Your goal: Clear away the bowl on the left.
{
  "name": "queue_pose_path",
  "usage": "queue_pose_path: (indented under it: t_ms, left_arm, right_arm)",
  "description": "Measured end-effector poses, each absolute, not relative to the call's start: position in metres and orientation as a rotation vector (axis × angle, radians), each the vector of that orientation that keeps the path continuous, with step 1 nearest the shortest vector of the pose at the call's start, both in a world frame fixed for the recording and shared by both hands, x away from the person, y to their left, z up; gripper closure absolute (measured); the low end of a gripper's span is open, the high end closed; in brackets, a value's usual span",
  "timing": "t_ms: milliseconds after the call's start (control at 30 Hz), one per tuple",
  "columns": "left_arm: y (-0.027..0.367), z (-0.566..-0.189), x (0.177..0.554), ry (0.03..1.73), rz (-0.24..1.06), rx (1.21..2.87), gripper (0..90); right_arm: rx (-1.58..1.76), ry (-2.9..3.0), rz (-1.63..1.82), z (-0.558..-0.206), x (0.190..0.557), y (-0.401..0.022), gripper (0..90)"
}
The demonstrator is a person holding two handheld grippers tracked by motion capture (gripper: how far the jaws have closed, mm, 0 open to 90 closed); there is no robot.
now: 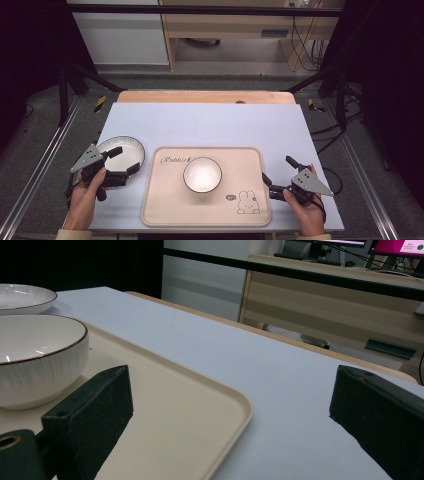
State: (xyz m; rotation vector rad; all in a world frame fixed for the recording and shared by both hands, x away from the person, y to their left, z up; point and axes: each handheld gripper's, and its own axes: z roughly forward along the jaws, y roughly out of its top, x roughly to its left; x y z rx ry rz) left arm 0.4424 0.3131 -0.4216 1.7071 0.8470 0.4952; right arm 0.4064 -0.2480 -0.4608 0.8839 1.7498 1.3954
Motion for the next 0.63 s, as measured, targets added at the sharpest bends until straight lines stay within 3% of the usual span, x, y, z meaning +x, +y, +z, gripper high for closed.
queue_pose_path:
  t_ms: [633]
  left_arm:
    - [0.326, -0.445, 0.436, 0.894, 0.558, 1.7, 4.6]
  right_arm:
    - [0.92, 1.71, 1.374, -0.463, 0.407, -0.272, 3.8]
